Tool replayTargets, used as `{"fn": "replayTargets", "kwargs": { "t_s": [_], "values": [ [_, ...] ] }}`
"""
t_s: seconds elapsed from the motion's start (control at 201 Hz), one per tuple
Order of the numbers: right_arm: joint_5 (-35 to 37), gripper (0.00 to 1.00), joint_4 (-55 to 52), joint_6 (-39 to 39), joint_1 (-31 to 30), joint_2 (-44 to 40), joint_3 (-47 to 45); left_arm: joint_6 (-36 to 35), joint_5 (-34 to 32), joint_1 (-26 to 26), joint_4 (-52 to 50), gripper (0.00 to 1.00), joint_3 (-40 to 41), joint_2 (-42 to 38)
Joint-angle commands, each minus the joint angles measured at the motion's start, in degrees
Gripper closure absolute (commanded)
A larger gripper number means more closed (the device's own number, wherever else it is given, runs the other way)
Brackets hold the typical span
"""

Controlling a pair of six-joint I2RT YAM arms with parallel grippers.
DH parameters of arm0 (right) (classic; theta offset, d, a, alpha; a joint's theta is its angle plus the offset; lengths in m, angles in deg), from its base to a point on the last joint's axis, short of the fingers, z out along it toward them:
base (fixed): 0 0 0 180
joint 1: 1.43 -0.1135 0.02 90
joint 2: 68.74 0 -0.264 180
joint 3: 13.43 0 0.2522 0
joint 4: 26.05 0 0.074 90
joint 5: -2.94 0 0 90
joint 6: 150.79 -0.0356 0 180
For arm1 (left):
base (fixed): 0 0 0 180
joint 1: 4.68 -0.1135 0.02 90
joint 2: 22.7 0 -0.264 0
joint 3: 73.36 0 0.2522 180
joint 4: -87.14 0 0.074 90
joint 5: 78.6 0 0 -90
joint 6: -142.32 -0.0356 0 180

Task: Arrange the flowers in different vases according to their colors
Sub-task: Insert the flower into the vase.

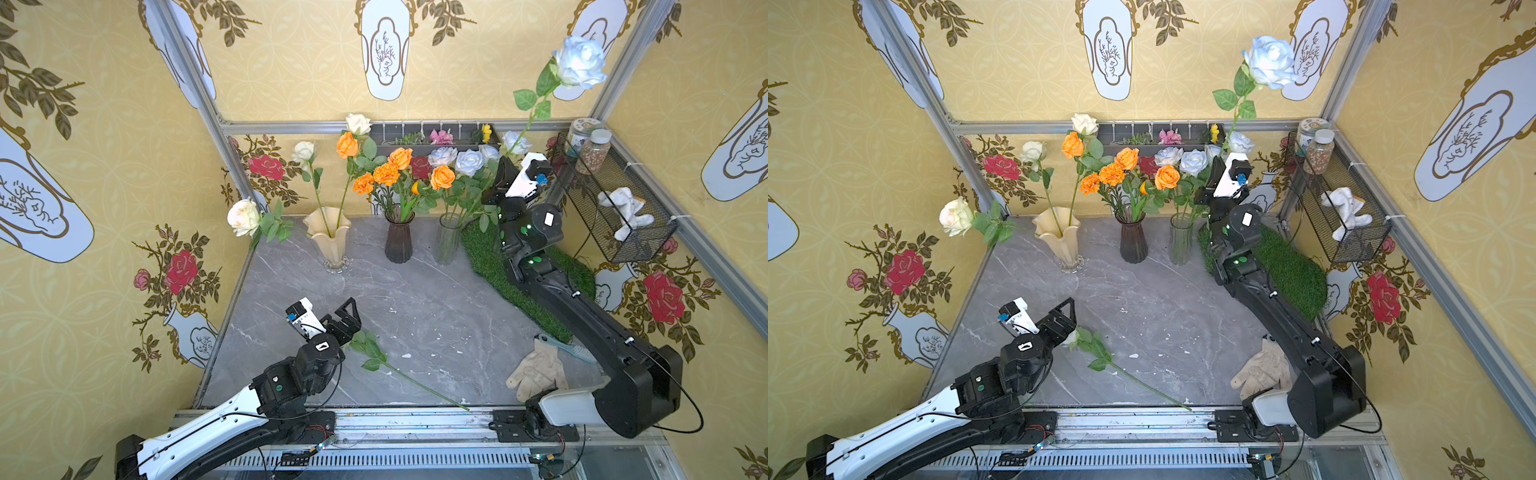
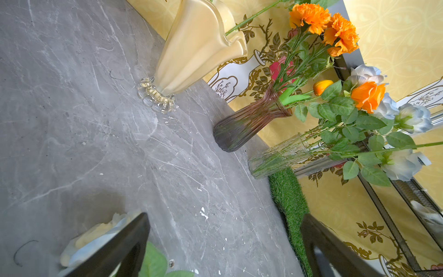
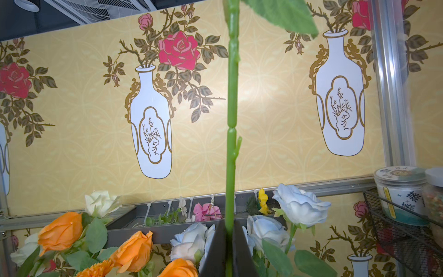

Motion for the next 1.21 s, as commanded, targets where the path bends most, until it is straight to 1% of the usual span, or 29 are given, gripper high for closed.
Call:
{"fn": "replayTargets", "kwargs": {
  "t_s": [0.0,0.169,0.369,0.702,0.722,0.742,0.797,0.802,0.827,0.832,0.857,0.877,0.942,1.051,1.201],
  "values": [
    [-1.7,1.0,4.6,-2.1,1.5,3.1,2.4,-1.2,-0.5,0.0,2.2,0.0,-0.2,0.4],
    [-2.9,1.0,5.3,-1.0,2.0,8.6,5.0,-1.9,-1.0,0.0,4.0,0.0,0.2,1.1],
    [-3.3,1.0,7.1,-1.3,1.9,13.0,4.9,-2.7,-0.9,-0.1,5.1,0.0,0.1,2.2],
    [-2.4,1.0,7.8,-1.7,0.7,16.3,2.5,-3.6,-0.6,-0.5,6.4,0.0,0.0,3.6],
    [-2.2,0.95,7.6,-1.7,0.5,16.5,2.5,-3.6,-0.5,-0.5,6.4,0.0,-0.1,3.6],
    [-1.9,0.87,7.3,-1.7,0.4,16.5,2.6,-3.6,-0.4,-0.6,6.4,0.0,-0.1,3.6],
    [-1.1,0.59,6.1,-1.6,0.0,16.5,3.0,-3.6,-0.3,-0.7,6.5,0.0,0.0,3.6],
    [-1.0,0.57,6.0,-1.6,-0.1,16.5,3.0,-3.6,-0.3,-0.7,6.5,0.0,0.0,3.6],
    [-0.4,0.43,5.3,-1.4,-0.3,16.5,3.2,-3.7,-0.2,-0.7,6.6,0.0,0.0,3.7],
    [-0.4,0.43,5.3,-1.4,-0.3,16.5,3.2,-3.7,-0.2,-0.8,6.6,0.0,0.0,3.8],
    [0.5,0.33,4.5,-1.2,-0.7,16.3,3.6,-3.7,-0.2,-0.9,6.6,0.0,0.0,3.8],
    [1.0,0.28,3.8,-1.1,-0.9,16.0,3.9,-3.7,0.0,-1.0,6.6,0.0,-0.1,3.9],
    [1.5,0.21,1.7,-0.6,-1.2,15.1,4.6,-3.8,0.3,-1.2,6.7,0.0,-0.1,3.9],
    [3.2,0.16,-2.2,-1.8,-1.3,12.5,5.5,-3.8,0.5,-1.4,6.7,0.0,-0.2,3.9],
    [2.8,0.12,-8.3,-3.7,-1.3,8.1,6.6,-3.7,0.7,-1.4,6.6,0.0,0.0,3.5]
  ]
}}
